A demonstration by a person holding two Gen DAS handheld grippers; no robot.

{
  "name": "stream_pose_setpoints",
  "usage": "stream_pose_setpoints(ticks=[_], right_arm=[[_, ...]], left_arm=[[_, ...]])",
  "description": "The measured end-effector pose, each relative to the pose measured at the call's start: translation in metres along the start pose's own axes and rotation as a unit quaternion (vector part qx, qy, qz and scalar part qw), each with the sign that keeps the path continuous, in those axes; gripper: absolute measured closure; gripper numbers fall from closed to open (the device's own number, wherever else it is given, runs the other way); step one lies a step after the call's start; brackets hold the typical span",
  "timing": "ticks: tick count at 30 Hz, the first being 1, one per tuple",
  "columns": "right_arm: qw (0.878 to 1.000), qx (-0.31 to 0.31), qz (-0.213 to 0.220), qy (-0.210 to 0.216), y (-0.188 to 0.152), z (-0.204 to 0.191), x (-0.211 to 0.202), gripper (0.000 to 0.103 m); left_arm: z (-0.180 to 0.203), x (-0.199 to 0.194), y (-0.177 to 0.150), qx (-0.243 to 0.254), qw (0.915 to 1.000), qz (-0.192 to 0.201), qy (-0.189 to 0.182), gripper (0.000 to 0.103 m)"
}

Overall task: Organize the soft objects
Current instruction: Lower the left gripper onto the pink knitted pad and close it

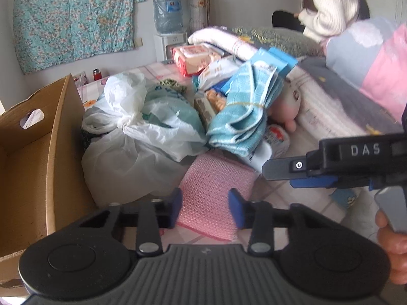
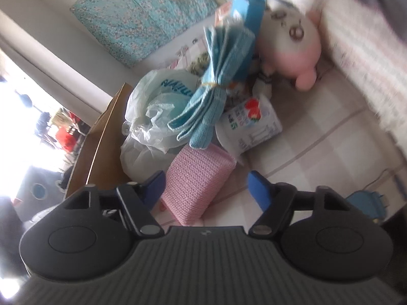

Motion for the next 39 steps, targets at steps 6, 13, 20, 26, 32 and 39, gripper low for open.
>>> stream_pose_setpoints(ticks=[6, 13, 20, 26, 32, 39], right_arm=[[0.999, 0.029, -0.035, 0.012, -0.004, 0.008, 0.033, 0.048], [0.997, 0.053, -0.054, 0.030, -0.005, 0.013, 0.057, 0.052], [0.995, 0.059, -0.063, 0.046, -0.003, 0.019, 0.061, 0.055], [0.994, 0.062, -0.068, 0.053, -0.006, 0.027, 0.052, 0.058], [0.997, 0.030, -0.066, 0.034, -0.006, 0.025, 0.045, 0.058], [0.999, 0.001, -0.053, 0.013, -0.004, 0.022, 0.034, 0.057]], left_arm=[[-0.003, 0.023, -0.008, 0.028, 0.9985, -0.026, 0.040, 0.075], [-0.012, 0.039, -0.005, 0.025, 0.9968, -0.050, 0.057, 0.055], [-0.004, 0.036, -0.008, 0.014, 0.9965, -0.069, 0.046, 0.056], [0.013, 0.029, -0.021, -0.062, 0.9937, -0.086, -0.035, 0.054], [0.032, 0.020, -0.036, -0.070, 0.9909, -0.088, -0.073, 0.049], [0.042, 0.012, -0.045, -0.043, 0.9909, -0.085, -0.095, 0.043]])
Point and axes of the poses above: each gripper's, at about its wrist camera, not at the fingertips, and x roughly the way its jaws point, z to its right, y to its top, the point moved 8 cm from there along x, roughly the way its jaws point, and after that the axes turned 6 degrees about z, right-handed, at the moved point
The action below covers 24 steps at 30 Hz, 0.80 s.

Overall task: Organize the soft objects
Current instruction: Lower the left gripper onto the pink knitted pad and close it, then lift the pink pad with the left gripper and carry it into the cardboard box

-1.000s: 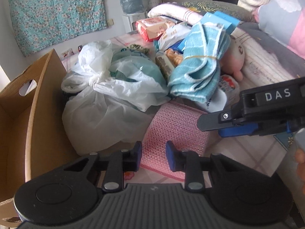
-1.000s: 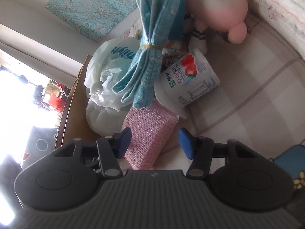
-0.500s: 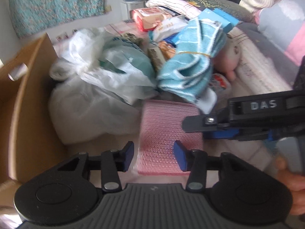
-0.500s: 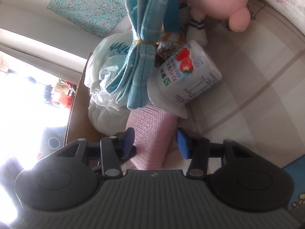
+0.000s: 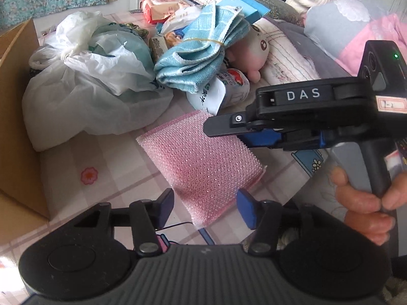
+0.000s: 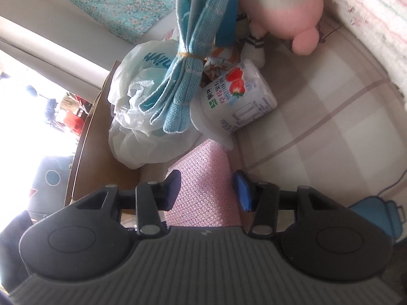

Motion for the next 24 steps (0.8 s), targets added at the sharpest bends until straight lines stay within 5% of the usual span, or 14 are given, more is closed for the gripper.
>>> stream_pose_setpoints(ticks=[6, 12, 24], right_arm=[[1.000, -0.018, 0.004, -0.014, -0.002, -0.002, -0.006, 0.057], [0.999, -0.030, -0.002, -0.021, -0.008, -0.001, -0.003, 0.057], [0.997, -0.068, 0.031, -0.031, -0.011, -0.021, -0.020, 0.058]], left_arm=[[-0.006, -0.001, 0.014, -0.011, 0.9998, 0.018, -0.004, 0.030], [-0.006, 0.021, 0.015, -0.008, 0.9999, -0.004, -0.008, 0.033], [0.009, -0.002, 0.023, 0.035, 0.9980, 0.052, 0.014, 0.037]])
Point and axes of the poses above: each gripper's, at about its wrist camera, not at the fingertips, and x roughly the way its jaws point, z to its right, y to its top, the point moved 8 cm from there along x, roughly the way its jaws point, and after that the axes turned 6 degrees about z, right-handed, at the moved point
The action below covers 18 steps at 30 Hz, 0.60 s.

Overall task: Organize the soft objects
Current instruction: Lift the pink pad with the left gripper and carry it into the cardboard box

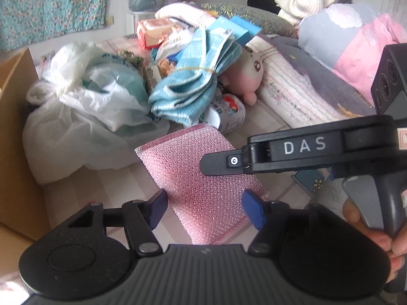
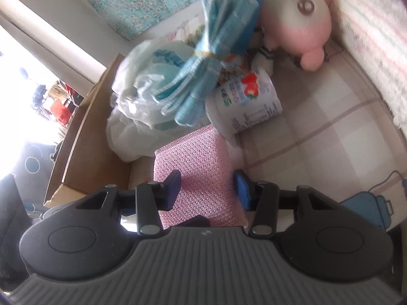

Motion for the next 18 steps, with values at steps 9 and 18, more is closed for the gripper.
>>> stream_pose_setpoints(ticks=[9, 18], right_arm=[[0.996, -0.049, 0.068, 0.017, 0.039, -0.052, -0.034, 0.058], [0.983, -0.126, 0.102, 0.091, 0.086, -0.159, -0.037, 0.058]], left_arm=[[-0.004, -0.051, 0.048, 0.018, 0.9961, 0.084, 0.020, 0.038], [-0.054, -0.117, 0.103, 0.009, 0.9792, 0.170, 0.110, 0.038]])
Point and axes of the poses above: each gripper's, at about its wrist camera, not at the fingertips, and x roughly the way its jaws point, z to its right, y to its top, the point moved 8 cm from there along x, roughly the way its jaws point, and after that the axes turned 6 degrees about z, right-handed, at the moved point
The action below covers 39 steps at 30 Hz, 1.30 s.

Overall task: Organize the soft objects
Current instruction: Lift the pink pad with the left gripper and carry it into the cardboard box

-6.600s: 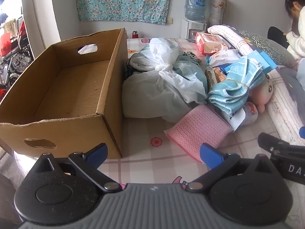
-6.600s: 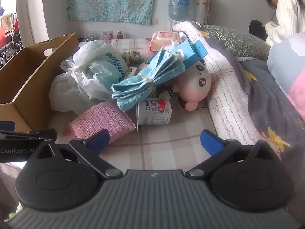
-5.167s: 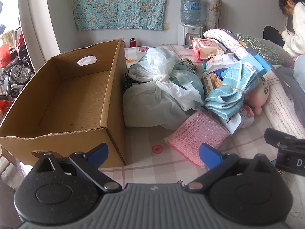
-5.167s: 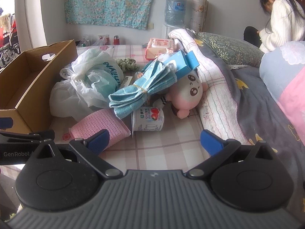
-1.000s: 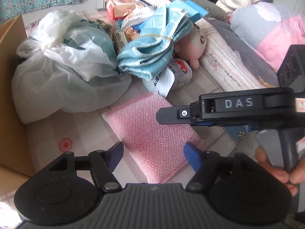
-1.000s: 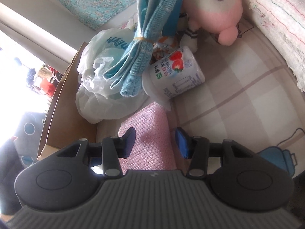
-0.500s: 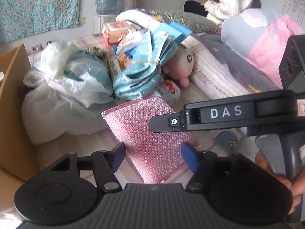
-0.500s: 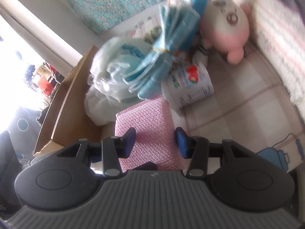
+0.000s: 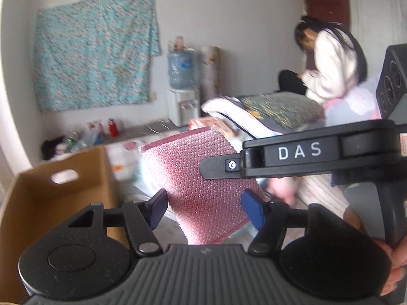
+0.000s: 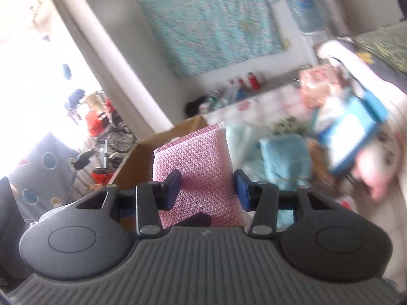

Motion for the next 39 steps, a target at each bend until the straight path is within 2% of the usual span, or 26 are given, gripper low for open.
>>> stream_pose_setpoints(ticks=[5, 11, 15, 20, 25, 29, 31, 35, 39], right_arm=[[0.999, -0.022, -0.023, 0.044, 0.026, -0.055, 0.047, 0.057], [0.993, -0.015, -0.094, 0.066, 0.035, -0.107, 0.136, 0.057], [0.988, -0.011, -0.144, 0.054, 0.032, -0.117, 0.209, 0.057], [0.981, -0.016, -0.191, 0.023, 0.019, -0.107, 0.284, 0.057], [0.976, -0.043, -0.214, -0.008, 0.010, -0.094, 0.339, 0.054], [0.975, -0.052, -0.217, -0.017, 0.009, -0.087, 0.361, 0.050], [0.976, -0.061, -0.210, -0.017, 0.009, -0.087, 0.365, 0.050], [0.976, -0.069, -0.204, -0.013, 0.012, -0.082, 0.375, 0.051], [0.977, -0.065, -0.203, -0.006, 0.015, -0.079, 0.377, 0.053]], left_arm=[[-0.053, 0.004, 0.021, -0.016, 0.9986, -0.003, 0.050, 0.038], [-0.140, 0.045, 0.030, -0.026, 0.9933, -0.064, 0.092, 0.040], [-0.196, 0.087, 0.021, -0.042, 0.9876, -0.122, 0.091, 0.041], [-0.249, 0.140, 0.005, -0.072, 0.9784, -0.179, 0.074, 0.045], [-0.269, 0.176, -0.013, -0.058, 0.9728, -0.213, 0.068, 0.050], [-0.276, 0.202, -0.031, -0.028, 0.9663, -0.246, 0.072, 0.055], [-0.278, 0.215, -0.041, -0.023, 0.9611, -0.265, 0.074, 0.063], [-0.290, 0.229, -0.054, -0.075, 0.9527, -0.288, 0.061, 0.070], [-0.300, 0.237, -0.056, -0.081, 0.9516, -0.289, 0.066, 0.070]])
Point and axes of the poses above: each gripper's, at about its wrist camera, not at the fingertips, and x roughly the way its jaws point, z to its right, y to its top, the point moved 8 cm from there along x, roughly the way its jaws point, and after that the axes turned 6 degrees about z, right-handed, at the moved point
